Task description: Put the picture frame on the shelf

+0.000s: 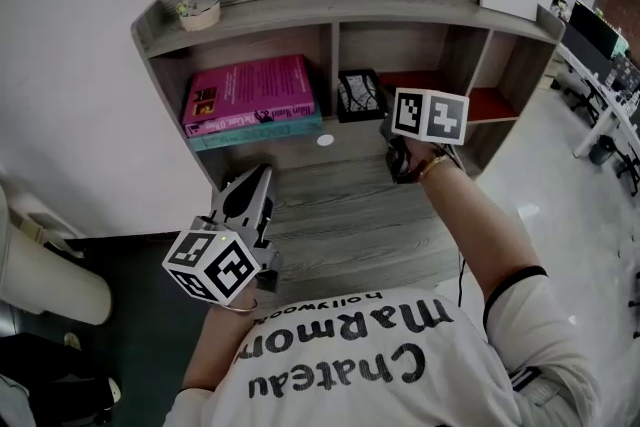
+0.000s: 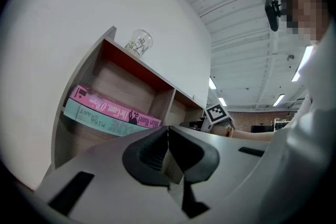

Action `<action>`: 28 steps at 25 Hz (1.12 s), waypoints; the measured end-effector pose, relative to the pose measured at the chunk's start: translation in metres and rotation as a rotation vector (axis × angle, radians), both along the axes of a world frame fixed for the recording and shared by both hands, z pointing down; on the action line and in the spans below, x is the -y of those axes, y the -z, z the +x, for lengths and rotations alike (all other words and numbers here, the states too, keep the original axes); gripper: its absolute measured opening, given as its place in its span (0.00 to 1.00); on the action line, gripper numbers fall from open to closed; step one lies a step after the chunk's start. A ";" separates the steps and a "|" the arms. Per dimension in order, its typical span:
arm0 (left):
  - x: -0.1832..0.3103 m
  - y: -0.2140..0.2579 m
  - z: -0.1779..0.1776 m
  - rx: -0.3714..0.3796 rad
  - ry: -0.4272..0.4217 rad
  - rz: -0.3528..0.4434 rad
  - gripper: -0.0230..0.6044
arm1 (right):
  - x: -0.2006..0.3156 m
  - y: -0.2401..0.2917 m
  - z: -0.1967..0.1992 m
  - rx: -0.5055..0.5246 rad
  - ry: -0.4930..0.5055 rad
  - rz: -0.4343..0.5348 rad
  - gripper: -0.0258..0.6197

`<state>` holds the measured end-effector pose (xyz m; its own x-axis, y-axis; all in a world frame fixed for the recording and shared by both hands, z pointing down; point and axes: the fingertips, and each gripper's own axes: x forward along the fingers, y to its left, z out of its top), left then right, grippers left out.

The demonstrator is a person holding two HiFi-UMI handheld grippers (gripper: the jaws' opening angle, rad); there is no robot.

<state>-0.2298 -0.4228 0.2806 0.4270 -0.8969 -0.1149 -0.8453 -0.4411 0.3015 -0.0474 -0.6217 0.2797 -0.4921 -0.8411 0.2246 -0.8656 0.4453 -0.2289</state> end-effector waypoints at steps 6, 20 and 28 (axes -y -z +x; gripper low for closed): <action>-0.002 0.006 0.021 -0.006 -0.036 0.019 0.07 | -0.057 -0.015 -0.013 -0.027 0.093 0.058 0.14; -0.031 0.023 0.090 -0.010 -0.072 0.072 0.07 | -0.167 0.035 0.038 0.408 0.217 0.146 0.05; -0.070 0.032 0.137 -0.024 -0.045 0.073 0.07 | -0.220 0.062 0.085 0.250 0.253 0.377 0.05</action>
